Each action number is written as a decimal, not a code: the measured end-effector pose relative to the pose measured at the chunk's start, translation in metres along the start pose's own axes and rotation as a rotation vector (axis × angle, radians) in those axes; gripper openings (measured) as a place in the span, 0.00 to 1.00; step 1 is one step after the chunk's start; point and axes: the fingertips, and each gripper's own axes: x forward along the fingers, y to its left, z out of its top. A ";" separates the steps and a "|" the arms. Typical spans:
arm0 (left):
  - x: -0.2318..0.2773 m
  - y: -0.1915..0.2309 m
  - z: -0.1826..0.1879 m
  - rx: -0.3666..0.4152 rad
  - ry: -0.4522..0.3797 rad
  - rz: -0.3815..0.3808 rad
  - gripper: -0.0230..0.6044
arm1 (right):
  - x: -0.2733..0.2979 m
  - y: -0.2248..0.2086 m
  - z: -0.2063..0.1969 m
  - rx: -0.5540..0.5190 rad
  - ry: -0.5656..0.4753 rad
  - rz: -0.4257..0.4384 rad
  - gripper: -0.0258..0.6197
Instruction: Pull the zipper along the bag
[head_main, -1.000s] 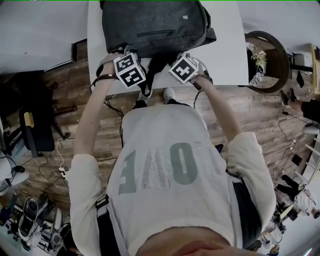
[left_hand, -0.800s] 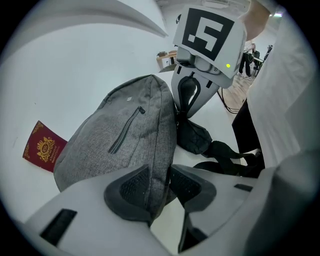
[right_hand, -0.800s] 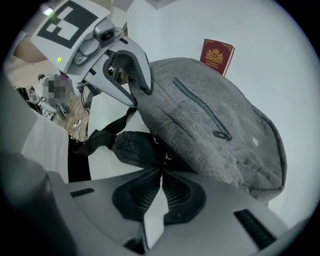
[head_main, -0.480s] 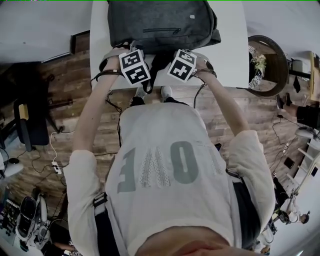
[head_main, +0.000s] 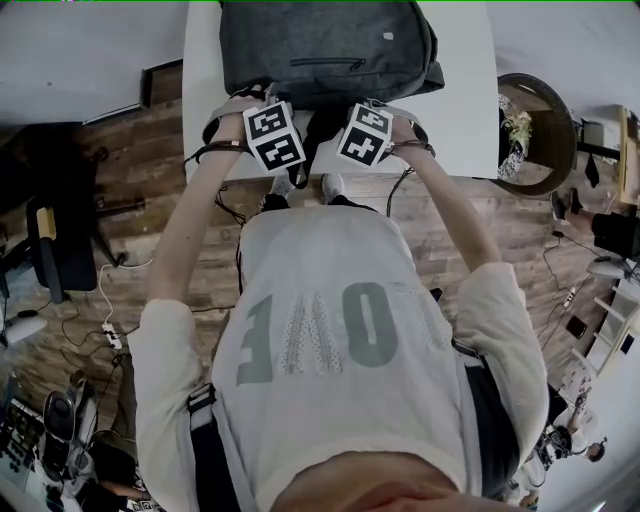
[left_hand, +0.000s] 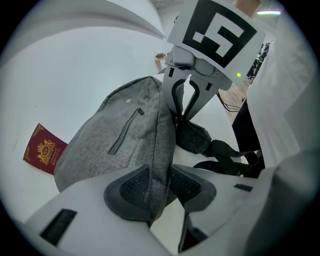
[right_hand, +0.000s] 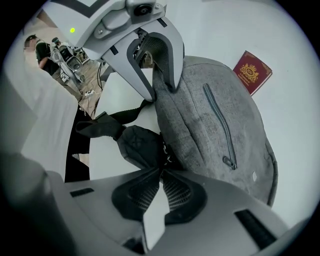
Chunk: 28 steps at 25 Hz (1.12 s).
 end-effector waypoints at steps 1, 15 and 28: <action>0.000 0.000 0.000 0.000 0.000 -0.001 0.26 | 0.000 0.000 0.000 0.000 -0.003 -0.004 0.09; -0.012 0.002 0.007 -0.021 -0.072 -0.048 0.26 | -0.014 -0.001 -0.020 0.211 -0.111 0.030 0.36; -0.171 0.136 0.091 -0.222 -0.521 0.347 0.26 | -0.169 -0.115 -0.007 0.487 -0.586 -0.313 0.23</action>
